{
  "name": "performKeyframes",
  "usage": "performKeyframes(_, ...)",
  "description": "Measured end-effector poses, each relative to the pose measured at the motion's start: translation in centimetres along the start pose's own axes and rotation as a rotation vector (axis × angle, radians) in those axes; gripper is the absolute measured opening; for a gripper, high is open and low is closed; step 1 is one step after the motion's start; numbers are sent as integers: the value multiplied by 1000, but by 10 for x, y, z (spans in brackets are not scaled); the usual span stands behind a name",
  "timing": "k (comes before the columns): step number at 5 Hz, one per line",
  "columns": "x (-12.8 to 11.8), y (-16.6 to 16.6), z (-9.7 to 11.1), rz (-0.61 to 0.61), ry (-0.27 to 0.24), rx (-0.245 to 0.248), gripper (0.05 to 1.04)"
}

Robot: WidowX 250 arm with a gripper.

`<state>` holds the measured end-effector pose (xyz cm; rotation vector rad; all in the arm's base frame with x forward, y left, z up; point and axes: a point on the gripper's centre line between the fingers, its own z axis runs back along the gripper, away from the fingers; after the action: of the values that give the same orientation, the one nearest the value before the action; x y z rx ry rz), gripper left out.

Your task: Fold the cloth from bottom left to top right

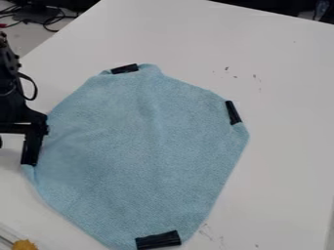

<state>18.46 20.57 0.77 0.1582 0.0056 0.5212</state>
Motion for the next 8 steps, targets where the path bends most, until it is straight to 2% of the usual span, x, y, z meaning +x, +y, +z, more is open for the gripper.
performKeyframes(1,3,-2,0,-1,-6,-4,947)
performKeyframes(3,12,-12,1,-50,-18,1,382)
performKeyframes(4,14,-13,1,-54,-22,6,182)
performKeyframes(5,11,-9,3,-43,-13,23,77)
performKeyframes(6,3,4,22,4,-37,64,58)
performKeyframes(7,7,7,42,16,-92,102,58)
performKeyframes(8,18,-8,60,-35,-127,114,58)
